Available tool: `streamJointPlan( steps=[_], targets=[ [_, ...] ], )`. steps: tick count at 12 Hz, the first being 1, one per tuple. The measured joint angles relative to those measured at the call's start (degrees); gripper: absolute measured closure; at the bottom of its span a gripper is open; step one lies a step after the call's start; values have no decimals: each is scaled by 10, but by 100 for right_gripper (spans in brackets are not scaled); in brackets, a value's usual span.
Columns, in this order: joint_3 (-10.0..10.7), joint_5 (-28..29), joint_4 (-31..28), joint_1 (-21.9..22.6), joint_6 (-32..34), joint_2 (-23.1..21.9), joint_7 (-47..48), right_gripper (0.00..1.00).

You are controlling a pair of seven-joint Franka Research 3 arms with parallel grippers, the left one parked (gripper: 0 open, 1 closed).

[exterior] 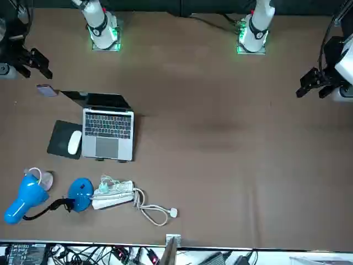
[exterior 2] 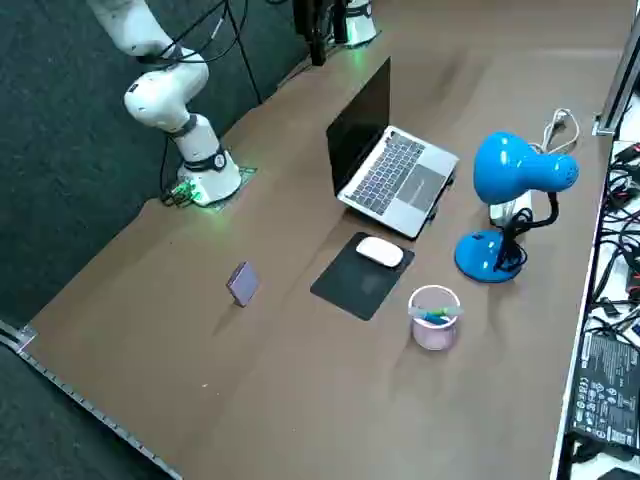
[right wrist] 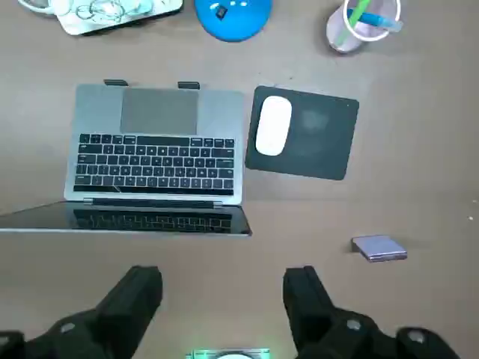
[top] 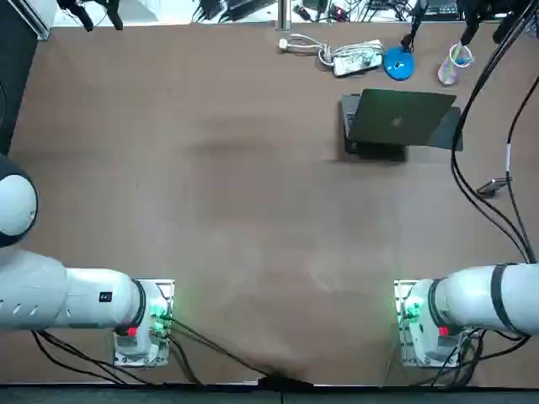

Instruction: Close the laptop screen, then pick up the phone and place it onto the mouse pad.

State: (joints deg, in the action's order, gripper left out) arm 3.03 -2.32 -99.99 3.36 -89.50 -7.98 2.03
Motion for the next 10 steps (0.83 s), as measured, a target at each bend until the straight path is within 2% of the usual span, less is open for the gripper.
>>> streamJointPlan(
  steps=[5, 10],
  targets=[
    [-2, 0, 0, 3, 0, 6, 7, 0],
    [-9, 0, -19, 30, 30, 18, 36, 2]
  ],
)
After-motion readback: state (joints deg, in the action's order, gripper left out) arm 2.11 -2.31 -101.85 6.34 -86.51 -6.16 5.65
